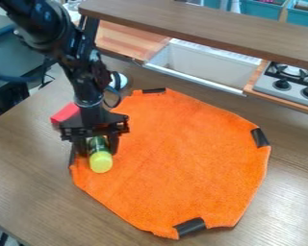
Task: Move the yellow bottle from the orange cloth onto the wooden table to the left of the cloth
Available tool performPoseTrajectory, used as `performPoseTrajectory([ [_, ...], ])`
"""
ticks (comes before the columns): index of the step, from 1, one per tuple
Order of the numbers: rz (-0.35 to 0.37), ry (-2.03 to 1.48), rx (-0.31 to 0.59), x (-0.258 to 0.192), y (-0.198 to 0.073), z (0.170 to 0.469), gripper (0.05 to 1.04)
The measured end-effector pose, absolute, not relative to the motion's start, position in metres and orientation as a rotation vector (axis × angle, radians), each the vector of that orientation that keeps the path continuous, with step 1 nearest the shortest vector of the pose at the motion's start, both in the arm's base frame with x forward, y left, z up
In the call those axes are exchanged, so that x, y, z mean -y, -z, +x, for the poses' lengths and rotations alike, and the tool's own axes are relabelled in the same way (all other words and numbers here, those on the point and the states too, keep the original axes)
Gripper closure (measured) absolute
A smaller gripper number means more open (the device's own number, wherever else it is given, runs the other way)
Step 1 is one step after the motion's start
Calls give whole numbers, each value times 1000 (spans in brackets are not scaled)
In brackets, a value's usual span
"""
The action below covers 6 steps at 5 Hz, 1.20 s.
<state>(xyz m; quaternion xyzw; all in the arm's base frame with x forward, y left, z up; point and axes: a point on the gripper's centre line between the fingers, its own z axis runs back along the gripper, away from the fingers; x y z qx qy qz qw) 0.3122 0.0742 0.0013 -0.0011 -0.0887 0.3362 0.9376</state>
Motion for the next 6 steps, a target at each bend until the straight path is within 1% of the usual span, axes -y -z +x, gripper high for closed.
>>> performPoseTrajectory([
  [1,-21,-674,174,-71,0,310,487],
  [3,-85,-616,215,-71,-26,301,487],
  [4,-125,-676,191,-90,-26,291,487],
  [6,-102,-693,174,-122,-13,266,487],
])
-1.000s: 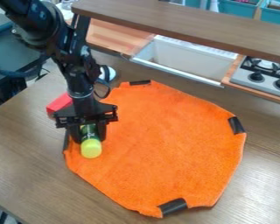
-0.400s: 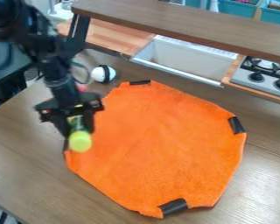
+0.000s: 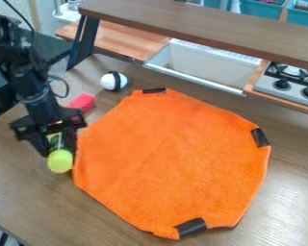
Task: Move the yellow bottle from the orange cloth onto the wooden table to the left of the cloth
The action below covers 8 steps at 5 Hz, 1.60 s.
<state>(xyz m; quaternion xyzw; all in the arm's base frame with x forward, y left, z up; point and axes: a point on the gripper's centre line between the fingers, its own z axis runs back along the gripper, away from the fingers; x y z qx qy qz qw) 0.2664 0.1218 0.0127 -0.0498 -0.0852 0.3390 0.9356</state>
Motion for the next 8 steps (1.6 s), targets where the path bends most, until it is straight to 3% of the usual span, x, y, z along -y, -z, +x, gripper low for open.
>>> performPoseTrajectory([
  [1,-109,-697,156,-130,-7,249,488],
  [3,-48,-657,194,-141,-5,239,487],
  [4,-41,-662,200,-144,-4,239,409],
  [5,-35,-653,200,-144,-3,238,135],
  [7,-57,-648,216,-138,-19,239,83],
  [8,40,-603,275,-127,-38,247,84],
])
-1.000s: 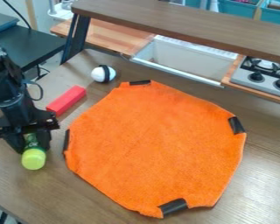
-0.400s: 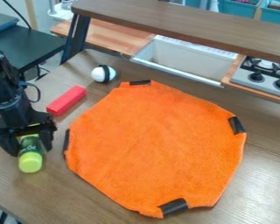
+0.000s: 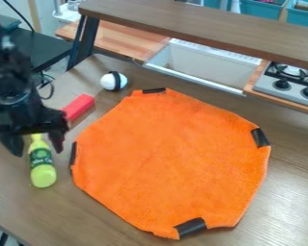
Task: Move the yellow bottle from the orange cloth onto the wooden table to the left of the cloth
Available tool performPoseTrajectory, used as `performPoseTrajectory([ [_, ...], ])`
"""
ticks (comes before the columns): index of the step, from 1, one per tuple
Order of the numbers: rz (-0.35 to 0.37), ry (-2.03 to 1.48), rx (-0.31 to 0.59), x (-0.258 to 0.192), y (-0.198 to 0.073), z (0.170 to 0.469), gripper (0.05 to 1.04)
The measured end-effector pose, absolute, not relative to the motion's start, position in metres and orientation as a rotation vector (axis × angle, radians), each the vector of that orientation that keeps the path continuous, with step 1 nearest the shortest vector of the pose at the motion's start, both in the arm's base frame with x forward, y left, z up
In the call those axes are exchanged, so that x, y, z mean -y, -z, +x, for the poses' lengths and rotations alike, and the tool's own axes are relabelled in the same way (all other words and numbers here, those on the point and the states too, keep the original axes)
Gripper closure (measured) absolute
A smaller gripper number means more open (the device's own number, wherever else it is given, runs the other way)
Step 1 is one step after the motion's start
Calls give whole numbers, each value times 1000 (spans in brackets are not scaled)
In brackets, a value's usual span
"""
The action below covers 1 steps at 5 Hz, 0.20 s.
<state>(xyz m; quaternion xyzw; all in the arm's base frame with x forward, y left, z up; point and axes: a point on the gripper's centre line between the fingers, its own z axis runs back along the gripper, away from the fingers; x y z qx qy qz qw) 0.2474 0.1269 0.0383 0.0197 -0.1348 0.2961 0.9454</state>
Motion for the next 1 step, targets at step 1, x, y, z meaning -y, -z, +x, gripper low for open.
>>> performPoseTrajectory([
  [1,141,-566,292,-119,-53,251,85],
])
